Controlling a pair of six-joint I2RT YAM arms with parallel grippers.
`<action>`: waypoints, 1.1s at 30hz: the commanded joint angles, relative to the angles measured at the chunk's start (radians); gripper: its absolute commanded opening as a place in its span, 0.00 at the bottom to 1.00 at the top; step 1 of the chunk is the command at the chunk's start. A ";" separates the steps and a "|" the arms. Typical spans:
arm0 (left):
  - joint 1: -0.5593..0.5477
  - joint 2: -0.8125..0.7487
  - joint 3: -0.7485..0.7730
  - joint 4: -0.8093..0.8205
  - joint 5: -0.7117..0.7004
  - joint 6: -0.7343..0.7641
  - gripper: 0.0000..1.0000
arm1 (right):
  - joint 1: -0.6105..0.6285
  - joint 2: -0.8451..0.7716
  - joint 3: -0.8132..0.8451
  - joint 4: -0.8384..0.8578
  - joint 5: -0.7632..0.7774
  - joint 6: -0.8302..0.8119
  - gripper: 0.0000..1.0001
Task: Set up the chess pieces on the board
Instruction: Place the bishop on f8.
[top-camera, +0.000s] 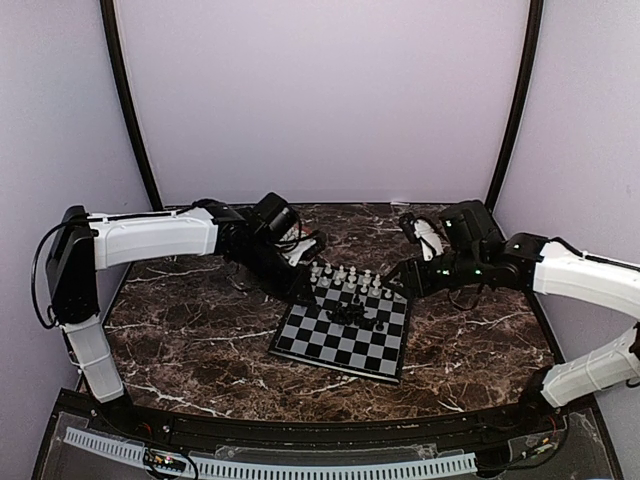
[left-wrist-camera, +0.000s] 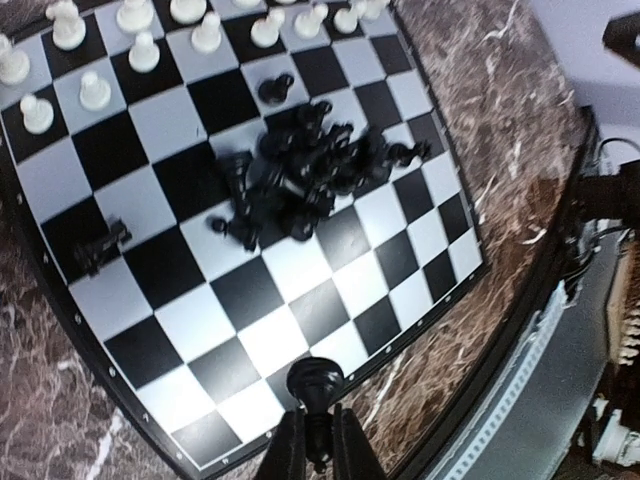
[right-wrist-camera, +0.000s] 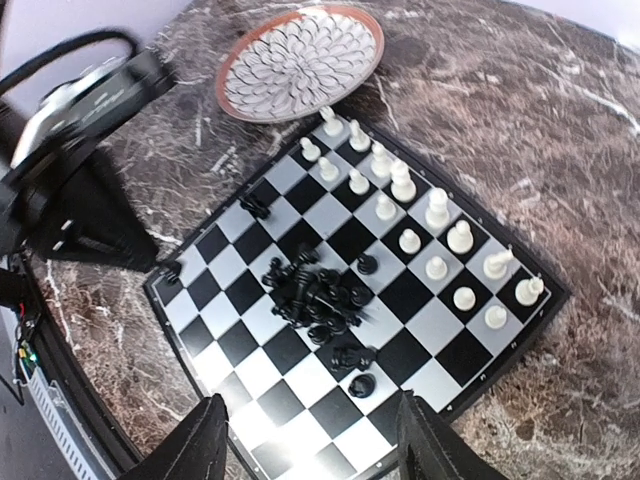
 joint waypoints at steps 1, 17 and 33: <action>-0.082 -0.020 0.061 -0.264 -0.246 0.057 0.02 | -0.002 0.038 -0.013 -0.020 0.061 0.049 0.59; -0.199 0.148 0.139 -0.305 -0.325 0.007 0.00 | -0.002 0.089 -0.005 -0.030 0.086 0.045 0.58; -0.238 0.191 0.162 -0.314 -0.329 0.028 0.00 | -0.002 0.102 -0.011 -0.030 0.083 0.046 0.58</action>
